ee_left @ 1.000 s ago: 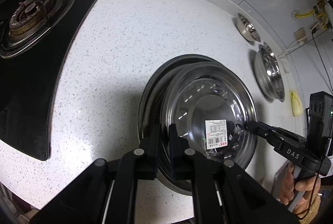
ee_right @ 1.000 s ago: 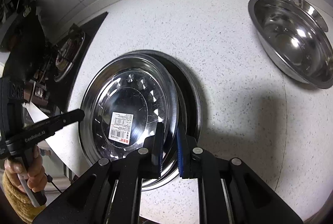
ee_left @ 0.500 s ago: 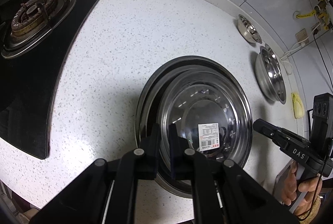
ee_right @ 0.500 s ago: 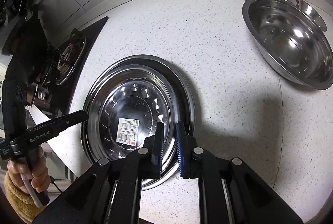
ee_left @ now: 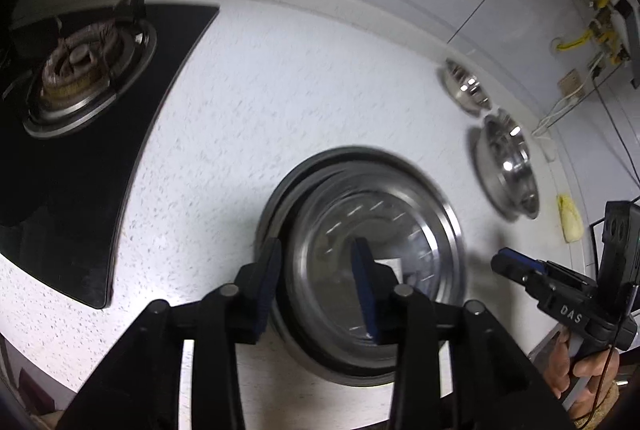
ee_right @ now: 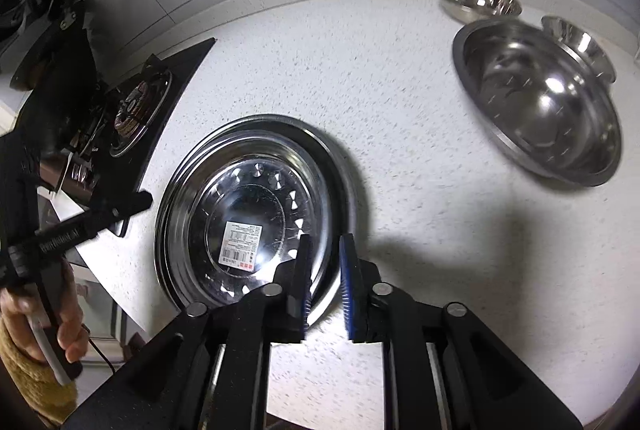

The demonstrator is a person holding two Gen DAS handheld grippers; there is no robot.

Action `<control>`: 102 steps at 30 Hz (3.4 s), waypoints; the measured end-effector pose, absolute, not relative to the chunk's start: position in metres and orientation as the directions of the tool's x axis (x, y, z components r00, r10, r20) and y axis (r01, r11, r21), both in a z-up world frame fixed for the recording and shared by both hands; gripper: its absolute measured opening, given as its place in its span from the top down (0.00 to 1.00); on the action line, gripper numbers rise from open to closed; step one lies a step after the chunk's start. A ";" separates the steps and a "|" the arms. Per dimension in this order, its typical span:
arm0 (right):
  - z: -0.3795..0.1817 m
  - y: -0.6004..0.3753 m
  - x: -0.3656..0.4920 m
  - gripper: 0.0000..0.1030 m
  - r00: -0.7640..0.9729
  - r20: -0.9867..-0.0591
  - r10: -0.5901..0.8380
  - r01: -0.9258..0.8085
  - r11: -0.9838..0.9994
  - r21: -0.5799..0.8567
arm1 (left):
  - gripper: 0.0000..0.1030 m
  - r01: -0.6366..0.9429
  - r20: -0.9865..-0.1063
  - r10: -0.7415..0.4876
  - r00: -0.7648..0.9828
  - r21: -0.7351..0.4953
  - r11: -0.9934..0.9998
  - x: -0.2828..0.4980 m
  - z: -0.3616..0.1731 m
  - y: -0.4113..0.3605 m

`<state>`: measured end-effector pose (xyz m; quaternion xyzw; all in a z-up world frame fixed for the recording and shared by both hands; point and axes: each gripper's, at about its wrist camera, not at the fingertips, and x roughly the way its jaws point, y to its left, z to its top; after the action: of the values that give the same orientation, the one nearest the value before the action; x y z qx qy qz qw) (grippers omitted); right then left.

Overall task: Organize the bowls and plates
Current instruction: 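Open both tools and lift them away from the plate stack, then close the right tool on the large steel bowl's rim while the left tool grips it too, then carry the large steel bowl with both tools beside the plate stack and lower it, then open both tools and lift them off the large bowl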

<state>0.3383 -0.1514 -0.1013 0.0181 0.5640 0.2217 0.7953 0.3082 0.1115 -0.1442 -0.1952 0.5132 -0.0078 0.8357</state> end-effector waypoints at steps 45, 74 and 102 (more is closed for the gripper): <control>-0.140 -0.351 0.500 0.88 0.297 -0.919 0.260 -0.053 0.965 0.256 | 0.91 -0.153 -0.853 -0.420 0.310 -0.481 0.863 0.511 -0.189 -0.107; -0.104 -0.397 0.298 0.88 0.385 -0.883 0.270 -0.038 0.960 0.277 | 0.89 0.034 -0.847 -0.474 0.241 -0.480 0.876 0.335 -0.185 -0.163; -0.089 -0.442 0.326 0.58 0.463 -0.851 0.245 -0.012 0.963 0.271 | 0.69 0.006 -0.830 -0.434 0.351 -0.462 0.887 0.352 -0.158 -0.133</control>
<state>0.3262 -0.4424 -0.0885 0.1140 0.5124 0.0758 0.8478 0.3521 -0.1335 -0.1582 -0.1937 0.5529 -0.1377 0.7986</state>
